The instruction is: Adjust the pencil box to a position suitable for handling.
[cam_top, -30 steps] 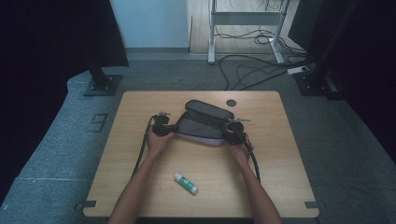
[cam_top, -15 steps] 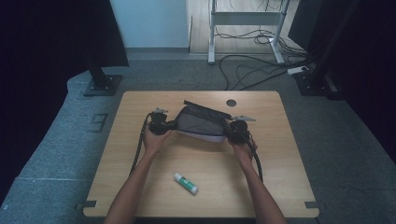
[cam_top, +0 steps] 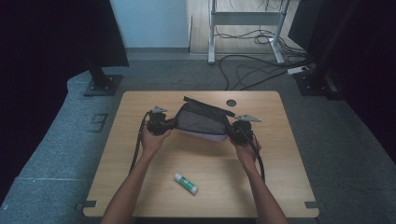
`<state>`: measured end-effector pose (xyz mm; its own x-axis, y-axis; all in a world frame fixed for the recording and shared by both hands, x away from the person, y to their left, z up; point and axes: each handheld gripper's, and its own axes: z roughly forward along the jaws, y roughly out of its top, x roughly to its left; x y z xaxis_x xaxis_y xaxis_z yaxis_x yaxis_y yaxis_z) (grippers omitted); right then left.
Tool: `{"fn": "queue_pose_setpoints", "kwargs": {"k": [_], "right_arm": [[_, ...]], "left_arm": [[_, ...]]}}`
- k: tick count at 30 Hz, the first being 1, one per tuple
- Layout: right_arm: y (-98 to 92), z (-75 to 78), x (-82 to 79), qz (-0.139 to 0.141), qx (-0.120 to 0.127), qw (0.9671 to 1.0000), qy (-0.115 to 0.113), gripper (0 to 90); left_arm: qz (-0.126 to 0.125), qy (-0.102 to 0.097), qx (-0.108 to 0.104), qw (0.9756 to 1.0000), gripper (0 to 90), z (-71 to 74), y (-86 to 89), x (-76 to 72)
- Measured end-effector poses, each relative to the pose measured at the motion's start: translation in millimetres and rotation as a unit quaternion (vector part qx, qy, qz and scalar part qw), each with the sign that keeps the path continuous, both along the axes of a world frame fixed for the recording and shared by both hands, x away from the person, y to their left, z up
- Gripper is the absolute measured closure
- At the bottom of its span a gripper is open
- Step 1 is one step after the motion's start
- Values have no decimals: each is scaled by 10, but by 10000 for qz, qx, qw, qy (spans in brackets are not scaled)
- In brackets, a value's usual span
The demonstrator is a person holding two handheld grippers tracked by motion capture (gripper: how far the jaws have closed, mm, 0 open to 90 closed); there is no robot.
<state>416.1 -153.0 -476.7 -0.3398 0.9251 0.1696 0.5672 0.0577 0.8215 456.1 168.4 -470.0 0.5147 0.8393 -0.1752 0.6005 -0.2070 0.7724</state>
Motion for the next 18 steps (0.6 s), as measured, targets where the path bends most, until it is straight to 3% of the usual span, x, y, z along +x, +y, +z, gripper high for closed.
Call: {"fn": "queue_pose_setpoints", "kwargs": {"k": [7, 18], "right_arm": [[-28, 90, -126, 44, 36, 9999, -153, 854], [-41, 113, -234, 150, 10, 9997, -202, 854]], "left_arm": [[-108, -144, -29, 9998, 766, 110, 5, -111], [-162, -96, -120, 9998, 765, 57, 28, -202]]}}
